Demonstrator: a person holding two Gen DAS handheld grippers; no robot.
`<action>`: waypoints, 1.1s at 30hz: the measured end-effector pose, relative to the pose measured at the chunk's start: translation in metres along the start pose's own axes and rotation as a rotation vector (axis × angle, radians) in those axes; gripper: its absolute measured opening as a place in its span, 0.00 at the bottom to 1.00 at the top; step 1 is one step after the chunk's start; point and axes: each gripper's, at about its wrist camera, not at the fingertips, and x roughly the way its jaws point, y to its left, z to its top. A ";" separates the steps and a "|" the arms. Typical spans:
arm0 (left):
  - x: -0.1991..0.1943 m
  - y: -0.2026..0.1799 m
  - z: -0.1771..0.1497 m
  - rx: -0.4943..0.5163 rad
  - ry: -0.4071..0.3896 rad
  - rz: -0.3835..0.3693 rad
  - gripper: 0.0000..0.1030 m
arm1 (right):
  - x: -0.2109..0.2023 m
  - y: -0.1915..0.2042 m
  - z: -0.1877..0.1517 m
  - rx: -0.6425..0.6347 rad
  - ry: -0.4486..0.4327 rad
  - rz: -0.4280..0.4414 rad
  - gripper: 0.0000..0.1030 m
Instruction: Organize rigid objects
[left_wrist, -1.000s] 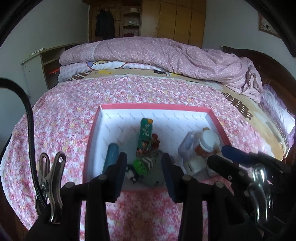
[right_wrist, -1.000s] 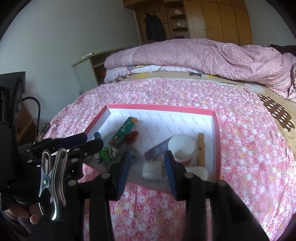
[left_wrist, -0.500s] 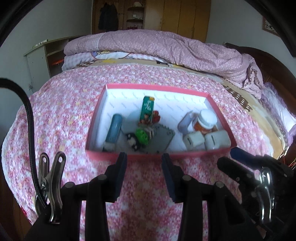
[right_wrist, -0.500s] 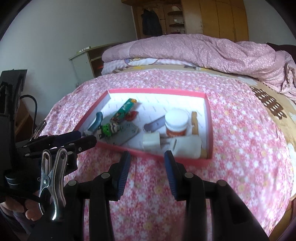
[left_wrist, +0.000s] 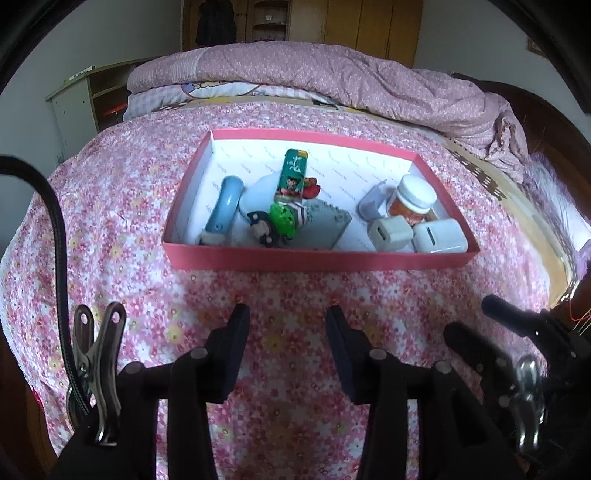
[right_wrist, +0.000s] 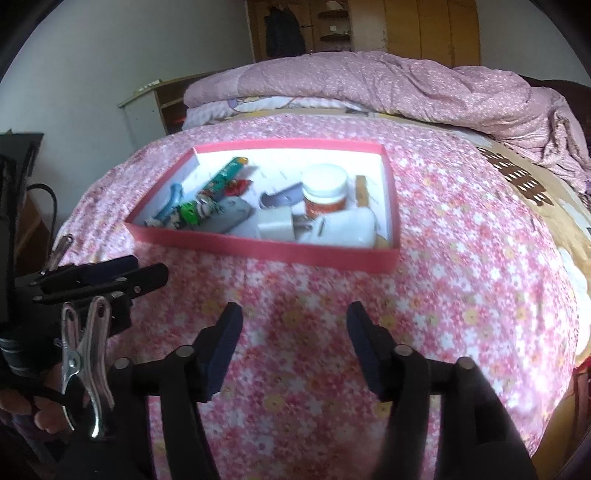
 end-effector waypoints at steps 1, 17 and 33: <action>0.001 0.000 -0.001 0.001 0.001 0.001 0.45 | 0.002 -0.001 -0.002 0.002 0.006 -0.005 0.64; 0.023 -0.004 -0.015 0.004 0.007 0.053 0.75 | 0.021 -0.008 -0.016 0.043 0.041 -0.113 0.75; 0.024 -0.007 -0.019 0.012 -0.014 0.077 0.79 | 0.023 -0.006 -0.019 0.049 0.018 -0.133 0.81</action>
